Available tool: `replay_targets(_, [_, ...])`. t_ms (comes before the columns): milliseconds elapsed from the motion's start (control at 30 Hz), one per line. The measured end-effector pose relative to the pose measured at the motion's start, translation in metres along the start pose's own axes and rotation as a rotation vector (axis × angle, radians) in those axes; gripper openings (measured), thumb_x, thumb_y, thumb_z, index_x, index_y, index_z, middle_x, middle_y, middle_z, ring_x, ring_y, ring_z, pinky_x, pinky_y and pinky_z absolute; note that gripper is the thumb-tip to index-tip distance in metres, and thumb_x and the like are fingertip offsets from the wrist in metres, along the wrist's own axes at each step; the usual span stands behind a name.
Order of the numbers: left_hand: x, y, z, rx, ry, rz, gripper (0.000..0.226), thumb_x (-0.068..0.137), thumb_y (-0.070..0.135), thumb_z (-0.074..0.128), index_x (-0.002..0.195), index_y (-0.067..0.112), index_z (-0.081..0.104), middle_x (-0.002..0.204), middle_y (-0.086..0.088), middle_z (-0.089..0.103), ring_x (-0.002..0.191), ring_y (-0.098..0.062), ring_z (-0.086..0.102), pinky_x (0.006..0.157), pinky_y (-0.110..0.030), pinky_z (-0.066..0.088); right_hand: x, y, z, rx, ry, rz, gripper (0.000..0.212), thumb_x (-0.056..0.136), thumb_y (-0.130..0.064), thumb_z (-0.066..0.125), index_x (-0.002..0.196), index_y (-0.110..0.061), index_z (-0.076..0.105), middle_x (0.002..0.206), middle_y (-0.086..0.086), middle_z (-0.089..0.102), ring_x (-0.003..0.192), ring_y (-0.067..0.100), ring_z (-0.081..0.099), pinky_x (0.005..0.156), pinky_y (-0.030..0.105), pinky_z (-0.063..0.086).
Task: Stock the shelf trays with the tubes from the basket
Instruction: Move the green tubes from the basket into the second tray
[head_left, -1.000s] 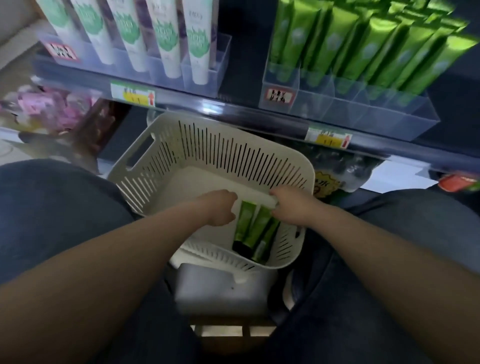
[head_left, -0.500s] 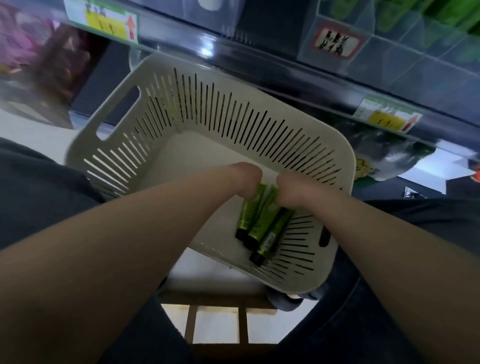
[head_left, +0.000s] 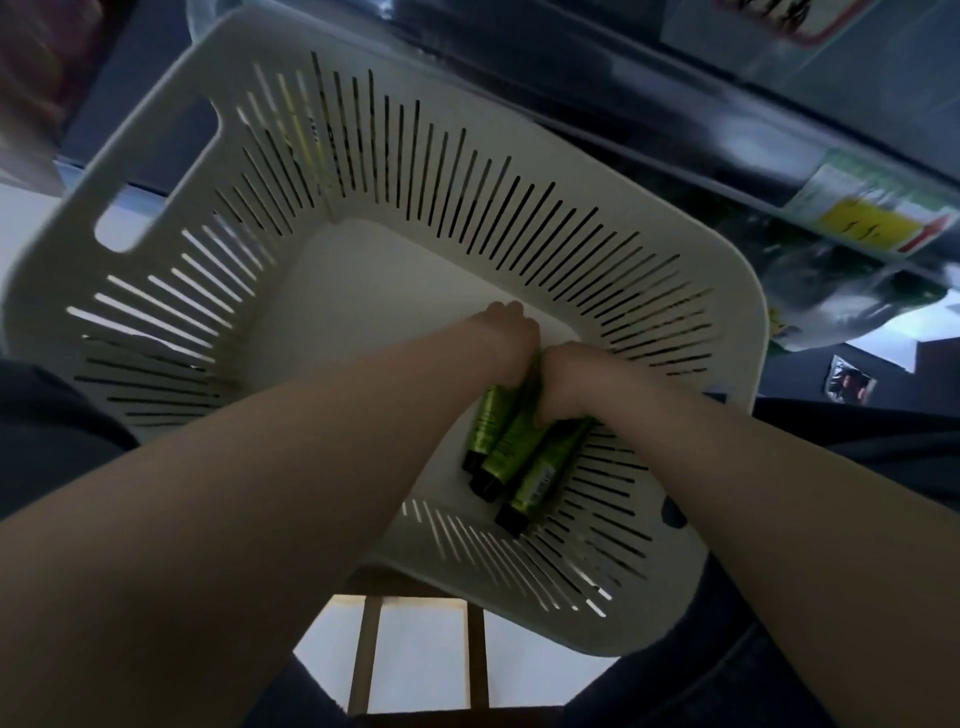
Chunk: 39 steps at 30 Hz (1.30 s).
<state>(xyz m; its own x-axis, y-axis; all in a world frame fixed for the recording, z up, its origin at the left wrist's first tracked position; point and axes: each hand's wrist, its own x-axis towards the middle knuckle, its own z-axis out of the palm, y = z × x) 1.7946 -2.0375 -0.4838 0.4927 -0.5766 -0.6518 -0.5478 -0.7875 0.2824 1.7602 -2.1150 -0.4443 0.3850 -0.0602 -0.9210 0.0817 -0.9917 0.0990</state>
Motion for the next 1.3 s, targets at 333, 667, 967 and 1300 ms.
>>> replay_targets(333, [-0.004,-0.002,0.000,0.016,-0.085,0.010,0.020,0.093,0.011,0.049,0.110,0.003,0.055,0.117,-0.015,0.053,0.113,-0.026,0.051,0.089,-0.031,0.046,0.008,-0.009,0.008,0.109,0.040,-0.015,0.037,0.091,-0.019,0.059,0.125,-0.005,0.053,0.110,0.009,0.059,0.084,0.016,0.051,0.069,0.023,0.043])
replay_targets(667, [-0.012,-0.007,-0.005,0.021,-0.124,-0.015,0.016,0.093,0.007,0.049,0.102,-0.001,0.060,0.068,-0.004,0.042,0.095,-0.025,0.060,0.087,-0.031,0.048,0.027,-0.011,0.009,0.311,0.192,0.009,0.017,0.096,-0.008,0.046,0.087,-0.009,0.061,0.066,0.001,0.039,0.057,0.009,0.035,0.046,0.020,0.028])
replay_targets(967, [-0.024,-0.025,-0.009,-0.268,-0.076,-0.116,0.013,0.086,0.014,0.060,0.077,0.005,0.063,0.079,-0.008,0.063,0.066,-0.018,0.060,0.059,-0.025,0.050,0.015,-0.007,0.001,0.459,0.245,0.035,0.021,0.092,-0.014,0.054,0.111,-0.005,0.060,0.095,0.009,0.056,0.081,0.017,0.052,0.054,0.023,0.042])
replay_targets(1300, [-0.080,-0.023,-0.024,-0.368,0.144,-0.108,0.029,0.085,0.010,0.063,0.113,0.007,0.068,0.113,-0.010,0.067,0.098,-0.022,0.064,0.086,-0.034,0.055,-0.038,-0.005,0.004,0.637,0.476,-0.104,0.022,0.089,-0.007,0.055,0.105,-0.005,0.070,0.110,0.011,0.066,0.096,0.026,0.064,0.087,0.037,0.054])
